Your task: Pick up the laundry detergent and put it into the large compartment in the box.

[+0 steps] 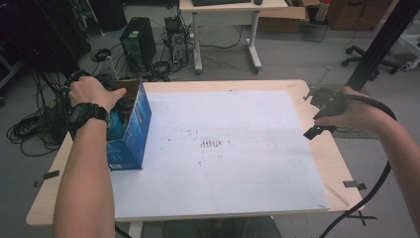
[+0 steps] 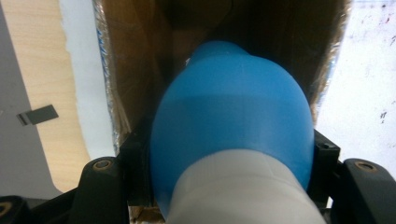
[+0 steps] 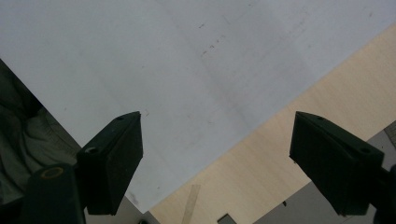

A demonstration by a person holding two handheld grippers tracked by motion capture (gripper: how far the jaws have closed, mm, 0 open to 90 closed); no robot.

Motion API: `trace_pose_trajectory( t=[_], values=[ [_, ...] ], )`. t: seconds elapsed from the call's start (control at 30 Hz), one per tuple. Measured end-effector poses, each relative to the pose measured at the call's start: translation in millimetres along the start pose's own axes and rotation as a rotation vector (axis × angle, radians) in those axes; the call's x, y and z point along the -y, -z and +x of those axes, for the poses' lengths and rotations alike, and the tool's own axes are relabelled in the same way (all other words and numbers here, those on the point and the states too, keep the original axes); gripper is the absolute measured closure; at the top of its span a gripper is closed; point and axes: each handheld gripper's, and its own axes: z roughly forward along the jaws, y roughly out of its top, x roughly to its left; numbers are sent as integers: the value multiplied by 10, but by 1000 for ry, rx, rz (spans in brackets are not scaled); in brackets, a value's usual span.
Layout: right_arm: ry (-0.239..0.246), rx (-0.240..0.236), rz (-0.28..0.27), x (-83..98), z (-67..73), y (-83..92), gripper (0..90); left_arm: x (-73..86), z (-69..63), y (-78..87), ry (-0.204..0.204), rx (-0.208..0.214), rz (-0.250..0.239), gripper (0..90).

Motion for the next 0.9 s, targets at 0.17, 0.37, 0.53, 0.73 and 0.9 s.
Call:
trace_pose_trajectory(
  t=[0.17, 0.37, 0.53, 0.73, 0.9],
  values=[
    [1, 0, 1, 0, 3, -3, 174, 0, 21, -78, 3, -8, 9, 373],
    [0, 0, 4, 3, 3, -11, 174, -2, 26, -159, 3, -10, 18, 373],
    [-2, -1, 5, 3, 4, -17, 174, -7, 25, -200, 0, -6, 18, 373],
    [-3, -1, 6, 1, 4, -20, 174, -16, 33, -236, -4, -9, 22, 373],
    [0, -1, 7, -8, 7, -24, 174, -22, 41, -272, -5, -8, 19, 373]
  ],
)
